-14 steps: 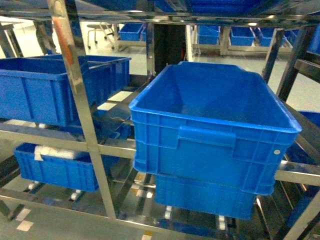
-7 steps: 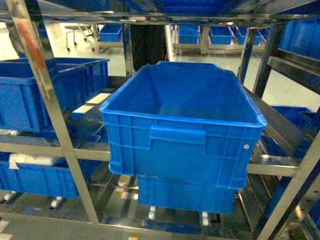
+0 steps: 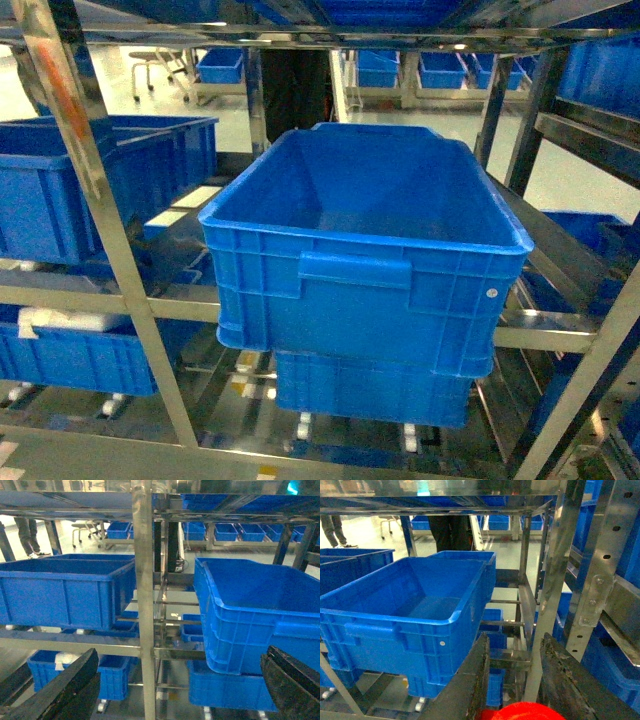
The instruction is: Pick red block from blue box to shelf
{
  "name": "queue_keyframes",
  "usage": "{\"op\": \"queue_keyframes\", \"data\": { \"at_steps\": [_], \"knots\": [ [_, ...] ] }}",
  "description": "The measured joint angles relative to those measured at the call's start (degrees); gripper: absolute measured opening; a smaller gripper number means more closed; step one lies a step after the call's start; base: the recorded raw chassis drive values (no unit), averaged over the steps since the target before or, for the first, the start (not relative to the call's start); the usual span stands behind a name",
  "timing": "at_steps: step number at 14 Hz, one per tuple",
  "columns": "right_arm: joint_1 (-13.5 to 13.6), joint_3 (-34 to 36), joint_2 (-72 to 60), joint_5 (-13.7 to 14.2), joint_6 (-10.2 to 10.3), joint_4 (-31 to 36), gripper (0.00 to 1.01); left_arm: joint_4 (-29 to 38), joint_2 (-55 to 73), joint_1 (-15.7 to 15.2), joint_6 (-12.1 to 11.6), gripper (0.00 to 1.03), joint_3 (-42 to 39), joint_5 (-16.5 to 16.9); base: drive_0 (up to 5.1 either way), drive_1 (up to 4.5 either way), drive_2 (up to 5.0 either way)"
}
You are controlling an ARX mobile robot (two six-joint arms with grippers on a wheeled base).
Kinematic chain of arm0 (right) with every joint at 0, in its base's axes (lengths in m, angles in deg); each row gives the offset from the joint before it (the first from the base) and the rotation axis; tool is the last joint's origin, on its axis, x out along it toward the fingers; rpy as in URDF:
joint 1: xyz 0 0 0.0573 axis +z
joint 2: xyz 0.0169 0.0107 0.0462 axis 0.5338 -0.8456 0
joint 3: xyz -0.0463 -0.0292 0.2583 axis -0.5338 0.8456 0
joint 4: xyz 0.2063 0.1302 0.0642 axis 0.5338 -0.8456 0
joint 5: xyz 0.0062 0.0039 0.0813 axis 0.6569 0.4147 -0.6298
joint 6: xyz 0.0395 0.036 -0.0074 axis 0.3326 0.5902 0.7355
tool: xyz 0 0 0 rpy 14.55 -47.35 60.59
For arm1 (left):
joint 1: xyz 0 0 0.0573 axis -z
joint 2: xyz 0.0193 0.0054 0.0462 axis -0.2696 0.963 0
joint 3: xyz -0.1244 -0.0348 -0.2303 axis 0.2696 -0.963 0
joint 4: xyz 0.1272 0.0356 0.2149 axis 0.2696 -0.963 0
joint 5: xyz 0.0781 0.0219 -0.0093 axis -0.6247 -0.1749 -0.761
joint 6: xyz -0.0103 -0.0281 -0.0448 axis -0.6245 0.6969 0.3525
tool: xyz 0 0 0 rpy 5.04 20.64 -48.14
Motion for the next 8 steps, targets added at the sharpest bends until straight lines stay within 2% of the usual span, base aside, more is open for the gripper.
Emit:
{"op": "queue_keyframes", "data": {
  "at_steps": [8],
  "knots": [
    [0.0, 0.0, 0.0, 0.0, 0.0, 0.0, 0.26, 0.0, 0.0, 0.0, 0.0, 0.98, 0.0, 0.0, 0.0, 0.0, 0.0]
  ]
}}
